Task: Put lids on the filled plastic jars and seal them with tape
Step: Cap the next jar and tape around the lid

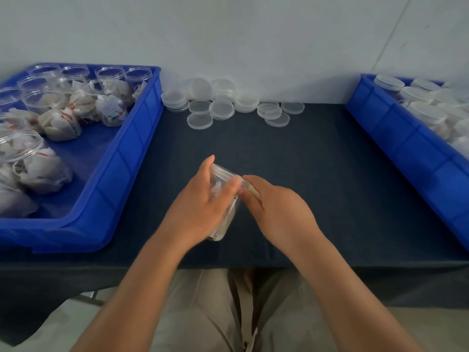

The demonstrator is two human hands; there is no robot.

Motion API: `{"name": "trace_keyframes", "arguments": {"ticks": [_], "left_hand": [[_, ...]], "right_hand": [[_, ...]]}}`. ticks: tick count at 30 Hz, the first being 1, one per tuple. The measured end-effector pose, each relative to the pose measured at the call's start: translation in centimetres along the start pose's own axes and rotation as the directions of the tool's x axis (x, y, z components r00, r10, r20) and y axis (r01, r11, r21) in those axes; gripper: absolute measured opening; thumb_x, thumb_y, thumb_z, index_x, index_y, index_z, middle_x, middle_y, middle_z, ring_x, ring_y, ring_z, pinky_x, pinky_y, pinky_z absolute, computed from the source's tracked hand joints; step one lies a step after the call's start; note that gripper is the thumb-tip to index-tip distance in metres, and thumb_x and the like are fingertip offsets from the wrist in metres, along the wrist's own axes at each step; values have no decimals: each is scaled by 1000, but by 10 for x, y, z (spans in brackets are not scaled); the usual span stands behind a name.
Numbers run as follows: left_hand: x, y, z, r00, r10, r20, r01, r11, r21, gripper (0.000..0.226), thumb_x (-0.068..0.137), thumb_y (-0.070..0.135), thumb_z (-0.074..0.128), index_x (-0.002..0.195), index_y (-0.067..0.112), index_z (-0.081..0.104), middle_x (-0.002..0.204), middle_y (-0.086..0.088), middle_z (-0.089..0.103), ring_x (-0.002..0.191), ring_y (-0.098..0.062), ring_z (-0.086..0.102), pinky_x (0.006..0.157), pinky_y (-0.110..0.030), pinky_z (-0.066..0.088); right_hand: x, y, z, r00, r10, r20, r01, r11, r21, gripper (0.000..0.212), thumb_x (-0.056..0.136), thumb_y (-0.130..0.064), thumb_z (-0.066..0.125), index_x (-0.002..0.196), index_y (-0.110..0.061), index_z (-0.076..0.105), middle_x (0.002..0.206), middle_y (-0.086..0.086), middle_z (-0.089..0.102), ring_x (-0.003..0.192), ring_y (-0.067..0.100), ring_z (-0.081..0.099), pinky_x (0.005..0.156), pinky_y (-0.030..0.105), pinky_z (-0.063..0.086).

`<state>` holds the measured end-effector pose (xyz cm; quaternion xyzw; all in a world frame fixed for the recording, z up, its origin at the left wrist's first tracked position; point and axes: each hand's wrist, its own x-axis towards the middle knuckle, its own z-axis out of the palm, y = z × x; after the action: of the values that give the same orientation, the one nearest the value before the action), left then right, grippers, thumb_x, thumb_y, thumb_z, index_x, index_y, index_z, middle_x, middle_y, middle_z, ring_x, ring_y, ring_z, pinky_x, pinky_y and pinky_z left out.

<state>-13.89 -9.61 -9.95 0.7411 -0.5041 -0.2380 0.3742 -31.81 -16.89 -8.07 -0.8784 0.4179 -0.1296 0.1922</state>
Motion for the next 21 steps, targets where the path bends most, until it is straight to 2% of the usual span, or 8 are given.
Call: {"name": "trace_keyframes", "arguments": {"ticks": [2,4,7,9,14,16,18,21], "left_hand": [[-5,6,12,992,-4,-123,9,999,40,102,68,103,40,153,52,20,128,25,51,110,1,57,75,-26,48],[-5,7,14,981,5,-191,-1,1000,23,95,68,99,45,150,54,27,126,23,57,110,-1,60,80,-32,53],[1,6,13,985,20,-170,-11,999,52,91,66,105,36,145,59,33,131,24,61,113,2,58,83,-34,54],[5,5,11,990,22,-141,-13,998,63,87,67,105,34,143,62,35,126,29,61,109,6,58,81,-32,52],[24,-6,-7,993,-54,-107,44,994,-98,63,82,89,38,136,58,48,104,49,60,100,25,56,84,-21,44],[31,-16,-18,994,-77,-80,62,982,-178,64,86,85,35,137,53,56,113,42,63,106,20,58,96,-26,47],[32,-28,-26,998,-60,9,60,940,-337,65,88,85,39,138,49,60,123,22,71,113,5,66,105,-37,50],[30,-37,-30,978,0,208,118,825,-552,81,80,93,51,139,40,63,125,-5,75,115,-22,73,96,-41,56]], "right_hand": [[-2,-2,2,1000,9,-12,-9,1000,-9,48,107,-60,26,147,-39,44,85,-11,64,72,7,61,63,32,56],[-1,3,4,1000,24,-4,-24,998,66,54,105,-67,30,151,-40,38,85,-13,65,71,6,63,61,28,55],[1,16,0,996,74,41,-79,988,131,73,93,-83,31,154,-43,29,83,-15,67,73,4,66,65,27,57],[2,24,-5,994,79,81,-88,990,109,80,86,-91,29,152,-45,32,88,-17,68,78,3,66,67,25,55],[1,34,-10,994,3,110,-22,986,168,58,95,-81,31,145,-53,38,82,-21,67,78,-2,66,63,23,52],[2,38,-11,994,12,110,-32,983,179,52,99,-76,34,146,-53,39,86,-15,69,80,1,66,72,27,58],[6,41,-11,993,22,116,-43,982,184,53,99,-74,36,148,-54,38,85,-14,67,78,3,66,72,26,56],[12,36,-4,992,-20,121,-1,986,168,54,98,-74,38,150,-61,31,74,-21,59,72,-2,62,60,21,45]]}}
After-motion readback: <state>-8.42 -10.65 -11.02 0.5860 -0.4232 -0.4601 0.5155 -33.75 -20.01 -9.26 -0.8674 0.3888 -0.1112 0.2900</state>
